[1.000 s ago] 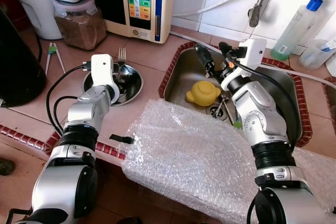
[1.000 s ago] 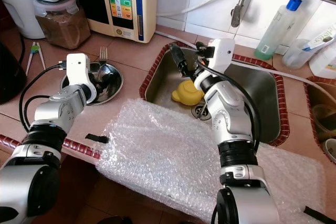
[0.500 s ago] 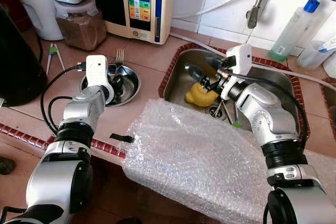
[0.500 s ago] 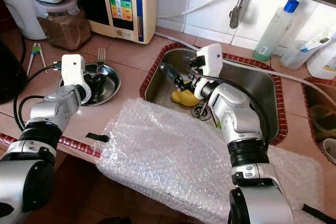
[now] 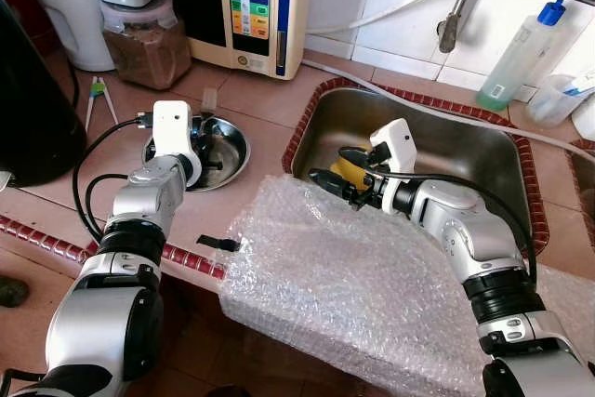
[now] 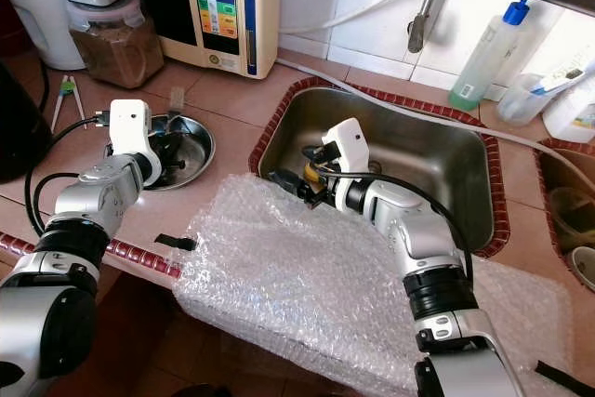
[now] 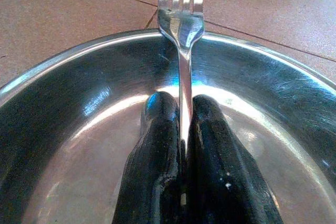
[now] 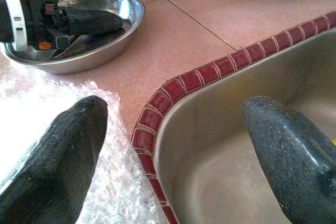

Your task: Kitchen organization

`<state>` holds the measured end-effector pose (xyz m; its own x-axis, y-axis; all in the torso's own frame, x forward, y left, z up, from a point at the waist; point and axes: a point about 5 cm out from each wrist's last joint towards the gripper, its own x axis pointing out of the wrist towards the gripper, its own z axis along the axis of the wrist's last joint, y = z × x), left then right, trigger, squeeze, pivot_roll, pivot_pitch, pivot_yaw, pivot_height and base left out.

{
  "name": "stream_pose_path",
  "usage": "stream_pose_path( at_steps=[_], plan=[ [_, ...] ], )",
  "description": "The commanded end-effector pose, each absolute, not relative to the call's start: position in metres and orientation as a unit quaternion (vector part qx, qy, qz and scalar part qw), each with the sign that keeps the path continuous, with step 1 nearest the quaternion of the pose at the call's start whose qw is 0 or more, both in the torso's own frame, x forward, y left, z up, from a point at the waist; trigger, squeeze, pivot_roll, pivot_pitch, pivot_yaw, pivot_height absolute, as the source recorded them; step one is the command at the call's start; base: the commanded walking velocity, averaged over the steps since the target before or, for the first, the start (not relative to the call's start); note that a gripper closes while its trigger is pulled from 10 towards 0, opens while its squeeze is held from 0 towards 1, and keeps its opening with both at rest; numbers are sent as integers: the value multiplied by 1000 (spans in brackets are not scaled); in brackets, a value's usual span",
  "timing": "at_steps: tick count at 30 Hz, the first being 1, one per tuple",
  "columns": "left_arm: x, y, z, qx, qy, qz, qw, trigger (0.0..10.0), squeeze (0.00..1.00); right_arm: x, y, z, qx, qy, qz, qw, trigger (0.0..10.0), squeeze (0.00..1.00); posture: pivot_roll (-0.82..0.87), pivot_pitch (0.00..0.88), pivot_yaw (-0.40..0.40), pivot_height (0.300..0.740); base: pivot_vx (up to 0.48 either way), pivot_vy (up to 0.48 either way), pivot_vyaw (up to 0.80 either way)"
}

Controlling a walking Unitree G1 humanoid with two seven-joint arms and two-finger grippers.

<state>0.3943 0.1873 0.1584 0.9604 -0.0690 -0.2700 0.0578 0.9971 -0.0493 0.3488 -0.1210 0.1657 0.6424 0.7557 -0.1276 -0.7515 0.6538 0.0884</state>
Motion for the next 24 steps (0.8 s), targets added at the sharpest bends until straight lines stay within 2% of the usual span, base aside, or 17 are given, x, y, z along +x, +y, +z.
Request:
stream_pose_path(
  at_steps=[1,10,20,24],
  plan=[
    [393,190,154,-18,142,-32,989,0,0,346,-122,168,1,79,424,902,10000,0,6,58,-59,740,0,0,0],
    [392,190,154,-17,136,-36,990,0,0,343,-118,169,-1,79,444,892,10000,0,9,54,-60,740,0,0,0],
    [394,195,160,-20,114,-12,993,0,0,335,-111,168,-2,86,479,874,10000,0,15,46,-55,740,0,0,0],
    [394,196,165,-13,95,0,995,0,0,335,-111,168,-2,85,478,874,10000,0,14,45,-55,740,0,0,0]
  ],
)
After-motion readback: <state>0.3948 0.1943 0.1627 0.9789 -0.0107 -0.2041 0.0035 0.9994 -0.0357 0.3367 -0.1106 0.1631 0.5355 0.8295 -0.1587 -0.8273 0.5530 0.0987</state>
